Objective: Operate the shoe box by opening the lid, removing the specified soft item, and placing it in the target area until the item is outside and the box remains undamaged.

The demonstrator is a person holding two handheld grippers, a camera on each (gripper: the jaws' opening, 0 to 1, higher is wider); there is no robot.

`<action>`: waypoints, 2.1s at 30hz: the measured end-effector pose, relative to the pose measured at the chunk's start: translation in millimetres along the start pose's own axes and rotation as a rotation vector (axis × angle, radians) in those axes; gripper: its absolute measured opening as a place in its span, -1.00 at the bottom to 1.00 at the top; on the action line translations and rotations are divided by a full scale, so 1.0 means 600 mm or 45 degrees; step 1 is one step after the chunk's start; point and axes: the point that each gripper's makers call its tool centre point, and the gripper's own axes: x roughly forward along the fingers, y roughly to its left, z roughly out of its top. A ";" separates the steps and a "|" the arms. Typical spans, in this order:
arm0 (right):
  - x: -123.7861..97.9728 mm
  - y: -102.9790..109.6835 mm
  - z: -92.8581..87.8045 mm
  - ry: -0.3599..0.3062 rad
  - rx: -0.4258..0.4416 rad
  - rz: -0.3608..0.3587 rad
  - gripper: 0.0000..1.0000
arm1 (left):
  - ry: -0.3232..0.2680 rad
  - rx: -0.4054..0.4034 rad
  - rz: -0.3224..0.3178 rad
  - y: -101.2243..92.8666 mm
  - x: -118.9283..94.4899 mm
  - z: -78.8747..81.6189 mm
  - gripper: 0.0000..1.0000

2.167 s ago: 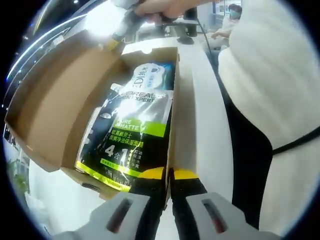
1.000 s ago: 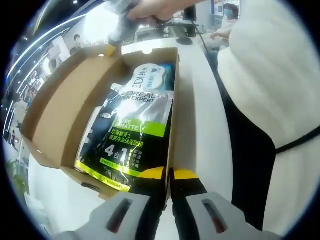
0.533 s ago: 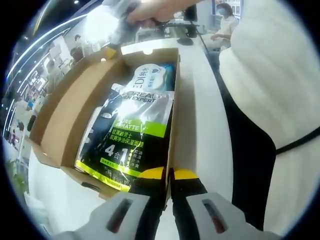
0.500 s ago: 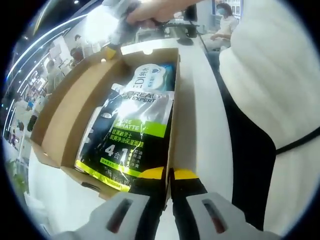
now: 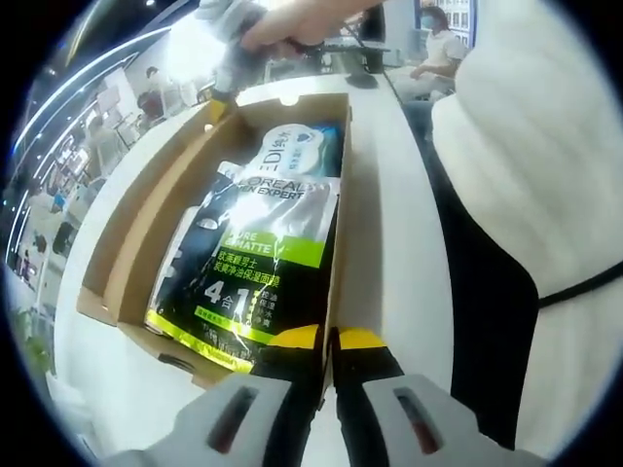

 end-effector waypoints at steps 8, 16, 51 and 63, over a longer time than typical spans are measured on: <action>-0.017 -0.008 0.033 -0.129 -0.124 -0.015 -0.58 | 0.002 -0.004 -0.005 0.001 0.000 0.000 -0.93; -0.065 0.014 0.069 -0.246 -0.282 0.040 -0.32 | 0.001 -0.004 -0.002 0.001 0.000 0.000 -0.93; -0.166 0.151 -0.030 -0.130 0.038 0.730 -0.56 | 0.034 0.058 -0.047 -0.003 0.014 -0.004 -0.96; -0.167 0.208 -0.088 0.261 0.663 0.924 -0.76 | 0.027 0.070 -0.049 -0.003 0.012 -0.004 -0.96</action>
